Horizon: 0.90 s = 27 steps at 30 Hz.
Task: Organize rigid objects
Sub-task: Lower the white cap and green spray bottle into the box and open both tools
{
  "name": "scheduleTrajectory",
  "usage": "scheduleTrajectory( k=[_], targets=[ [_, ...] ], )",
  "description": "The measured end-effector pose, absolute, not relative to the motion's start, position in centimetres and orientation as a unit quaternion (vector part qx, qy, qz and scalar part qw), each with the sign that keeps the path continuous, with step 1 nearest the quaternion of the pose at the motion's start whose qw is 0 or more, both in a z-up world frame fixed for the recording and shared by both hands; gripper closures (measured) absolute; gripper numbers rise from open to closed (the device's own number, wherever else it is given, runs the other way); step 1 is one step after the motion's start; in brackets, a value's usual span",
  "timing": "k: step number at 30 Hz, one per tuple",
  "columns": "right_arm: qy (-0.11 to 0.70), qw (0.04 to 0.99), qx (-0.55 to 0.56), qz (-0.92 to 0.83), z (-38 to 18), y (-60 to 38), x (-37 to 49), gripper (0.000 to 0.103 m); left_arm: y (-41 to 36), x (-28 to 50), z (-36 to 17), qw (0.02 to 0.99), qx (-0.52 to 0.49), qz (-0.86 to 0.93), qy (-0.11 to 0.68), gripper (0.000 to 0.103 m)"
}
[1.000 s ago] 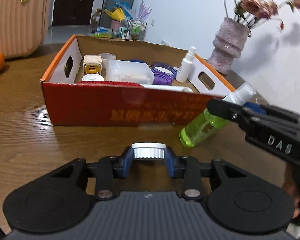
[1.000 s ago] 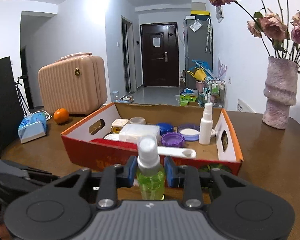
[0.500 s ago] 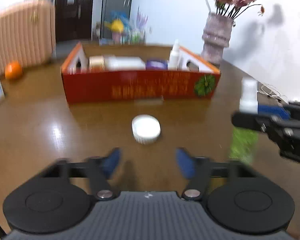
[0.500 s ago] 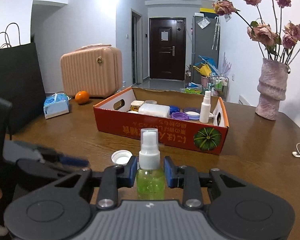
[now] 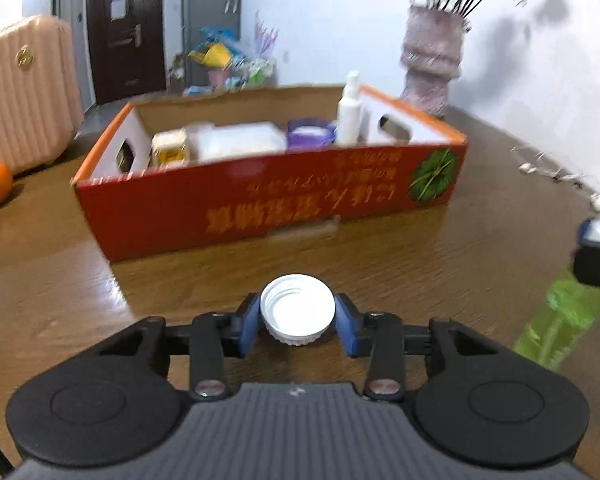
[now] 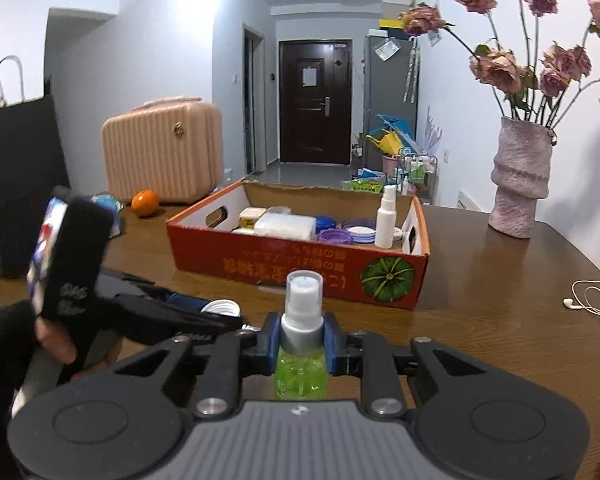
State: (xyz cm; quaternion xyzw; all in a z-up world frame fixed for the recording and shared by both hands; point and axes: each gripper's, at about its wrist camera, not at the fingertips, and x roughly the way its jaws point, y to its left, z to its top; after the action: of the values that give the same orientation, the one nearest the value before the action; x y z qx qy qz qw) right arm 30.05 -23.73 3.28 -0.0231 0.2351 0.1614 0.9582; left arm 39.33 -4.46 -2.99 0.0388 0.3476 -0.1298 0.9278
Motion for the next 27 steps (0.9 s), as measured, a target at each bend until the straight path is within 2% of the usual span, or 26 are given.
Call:
scheduleTrajectory(
  k=[6, 9, 12, 21, 23, 25, 27],
  targets=[
    [0.193, 0.969, -0.011, 0.153, 6.6, -25.2, 34.4, 0.082, -5.0, 40.3, 0.9, 0.937, 0.023, -0.174, 0.301, 0.063],
    [0.167, 0.975, -0.007, 0.148, 9.0, -26.0, 38.2, 0.082, -6.3, 43.4, 4.2, 0.942, 0.023, -0.191, 0.276, 0.062],
    [0.164, 0.977, 0.005, 0.138, 9.9, -26.6, 42.9, 0.082, -7.8, 48.2, 6.1, 0.934, 0.011, -0.211, 0.286, 0.062],
    [0.218, 0.970, 0.001, 0.107, 5.0, -26.4, 51.8, 0.082, -11.6, 59.7, 2.5, 0.904, -0.023, -0.204, 0.376, 0.062],
    [0.232, 0.967, -0.005, 0.102, 3.9, -26.4, 52.5, 0.082, -11.8, 60.7, 1.4, 0.899, -0.027, -0.201, 0.389, 0.057],
    [0.237, 0.966, -0.005, 0.104, 3.4, -26.5, 52.7, 0.082, -11.7, 61.2, 0.6, 0.897, -0.033, -0.197, 0.394, 0.057],
    [0.242, 0.965, 0.006, 0.104, 3.1, -26.9, 53.1, 0.081, -11.7, 61.5, 0.2, 0.894, -0.031, -0.196, 0.401, 0.052]
  ],
)
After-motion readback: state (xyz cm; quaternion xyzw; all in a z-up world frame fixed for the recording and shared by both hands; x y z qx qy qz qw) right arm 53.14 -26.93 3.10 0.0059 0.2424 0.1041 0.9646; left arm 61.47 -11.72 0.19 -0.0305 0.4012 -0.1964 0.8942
